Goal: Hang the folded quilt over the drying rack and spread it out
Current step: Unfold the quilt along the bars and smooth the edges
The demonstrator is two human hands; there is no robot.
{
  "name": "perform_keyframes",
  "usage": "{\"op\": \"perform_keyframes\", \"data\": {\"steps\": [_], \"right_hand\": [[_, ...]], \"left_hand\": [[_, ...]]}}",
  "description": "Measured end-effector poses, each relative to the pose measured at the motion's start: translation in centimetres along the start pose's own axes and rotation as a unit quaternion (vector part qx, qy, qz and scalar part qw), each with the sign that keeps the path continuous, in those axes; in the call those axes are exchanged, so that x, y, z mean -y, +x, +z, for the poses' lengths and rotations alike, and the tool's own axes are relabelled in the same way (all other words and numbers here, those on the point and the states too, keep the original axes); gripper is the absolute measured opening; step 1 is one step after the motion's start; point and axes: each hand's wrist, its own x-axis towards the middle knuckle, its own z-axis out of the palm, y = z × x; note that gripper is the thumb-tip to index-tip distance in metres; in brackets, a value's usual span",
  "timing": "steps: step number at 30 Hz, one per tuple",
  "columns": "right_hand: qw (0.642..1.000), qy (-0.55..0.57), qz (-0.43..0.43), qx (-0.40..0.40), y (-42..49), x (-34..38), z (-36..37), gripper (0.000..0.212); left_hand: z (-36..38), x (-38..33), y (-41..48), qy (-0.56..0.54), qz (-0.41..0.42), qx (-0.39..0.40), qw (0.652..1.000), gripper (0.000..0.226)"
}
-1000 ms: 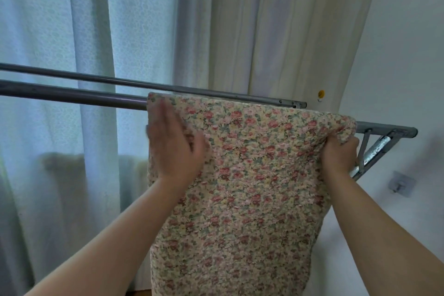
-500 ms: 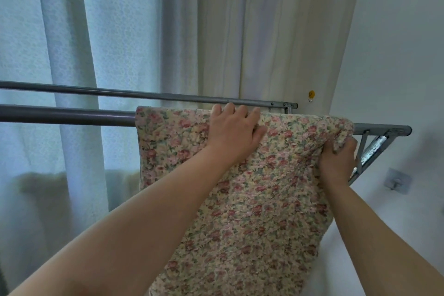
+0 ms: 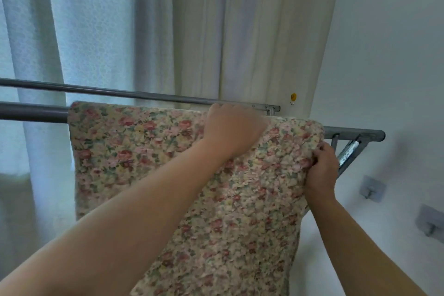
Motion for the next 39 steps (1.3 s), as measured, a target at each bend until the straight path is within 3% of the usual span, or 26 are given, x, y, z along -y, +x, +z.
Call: {"op": "perform_keyframes", "data": {"steps": [4,9,14,16,19,20,22,26,39], "right_hand": [[0.998,0.039,-0.004,0.053,0.7,0.1,-1.2,0.045],[0.984,-0.022,-0.060,0.165,1.0,-0.8,-2.2,0.032],[0.967,-0.048,-0.126,0.216,1.9,-1.5,-3.3,0.023],[0.971,-0.048,-0.131,0.196,2.3,-2.0,-3.7,0.025],[0.986,-0.060,-0.109,0.109,3.0,-2.7,-4.0,0.005],[0.988,-0.079,-0.102,0.089,3.2,-2.8,-3.9,0.007],[0.986,-0.103,-0.086,0.097,3.7,-3.0,-3.6,0.011],[0.980,-0.128,-0.093,0.123,3.8,-2.7,-2.6,0.043],[0.981,-0.133,-0.086,0.113,4.3,-3.3,-3.1,0.047]], "left_hand": [[0.5,-4.0,2.2,-0.035,-0.008,0.011,0.999,0.064],[0.1,-8.7,4.9,-0.083,-0.044,0.086,0.992,0.084],[0.1,-9.9,6.5,-0.093,-0.051,0.094,0.990,0.047],[-0.2,-10.0,6.8,-0.095,-0.037,0.082,0.991,0.043],[-0.6,-9.8,7.0,-0.109,-0.022,0.075,0.991,0.033],[-0.6,-9.7,7.0,-0.123,-0.025,0.072,0.989,0.028],[-0.7,-9.5,6.9,-0.153,-0.029,0.068,0.985,0.031],[-0.6,-9.3,7.3,-0.155,0.012,0.090,0.984,0.037],[-1.1,-7.7,6.2,-0.162,-0.012,0.021,0.987,0.024]]}}
